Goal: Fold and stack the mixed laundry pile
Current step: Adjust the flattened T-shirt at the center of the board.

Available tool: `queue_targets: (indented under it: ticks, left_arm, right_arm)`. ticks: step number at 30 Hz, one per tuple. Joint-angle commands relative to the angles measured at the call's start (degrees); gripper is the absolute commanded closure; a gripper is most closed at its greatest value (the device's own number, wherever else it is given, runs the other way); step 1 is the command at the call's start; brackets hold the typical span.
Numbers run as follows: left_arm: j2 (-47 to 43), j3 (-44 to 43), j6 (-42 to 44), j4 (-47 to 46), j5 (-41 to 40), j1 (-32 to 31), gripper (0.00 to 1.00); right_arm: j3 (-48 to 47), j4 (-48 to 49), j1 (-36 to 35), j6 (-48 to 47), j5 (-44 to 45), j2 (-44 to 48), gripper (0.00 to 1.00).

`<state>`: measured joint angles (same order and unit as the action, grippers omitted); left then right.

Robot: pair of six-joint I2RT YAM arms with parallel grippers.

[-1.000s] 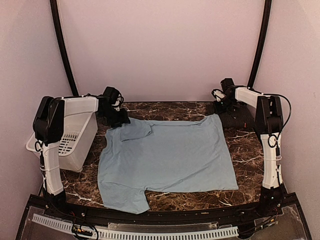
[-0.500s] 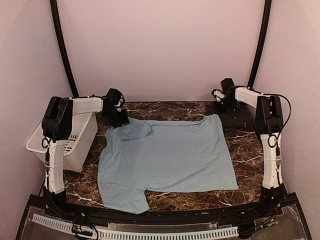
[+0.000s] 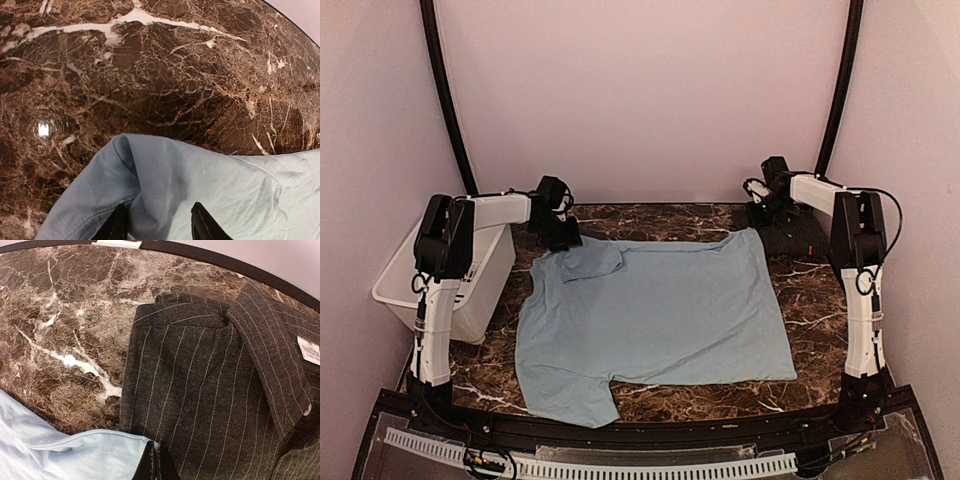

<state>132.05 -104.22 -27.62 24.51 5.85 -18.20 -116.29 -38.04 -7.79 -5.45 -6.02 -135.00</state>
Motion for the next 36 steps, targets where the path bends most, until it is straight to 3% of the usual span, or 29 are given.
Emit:
queue_targets:
  ticks: [1, 9, 20, 30, 36]
  left_arm:
    - [-0.57, -1.17, 0.05, 4.78, 1.79, 0.31, 0.59]
    - [-10.02, 10.15, -1.02, 1.83, 0.26, 0.27, 0.58]
    - [-12.15, 11.05, 0.53, 3.99, -0.13, -0.87, 0.56]
    - [-18.66, 21.24, -3.36, 1.60, -0.61, -2.28, 0.61]
    - [-18.01, 22.71, -4.03, 1.02, -0.10, -4.14, 0.62]
  right_arm:
    - [0.27, 0.82, 0.32, 0.18, 0.58, 2.55, 1.00]
    - [0.22, 0.82, 0.33, 0.22, 0.75, 2.64, 1.00]
    - [0.45, 0.87, 0.33, 0.27, 1.10, 3.08, 1.00]
    - [0.45, 0.83, 0.32, 0.09, 1.55, 3.25, 1.00]
    - [0.45, 0.73, 0.37, 0.05, 1.64, 3.27, 1.00]
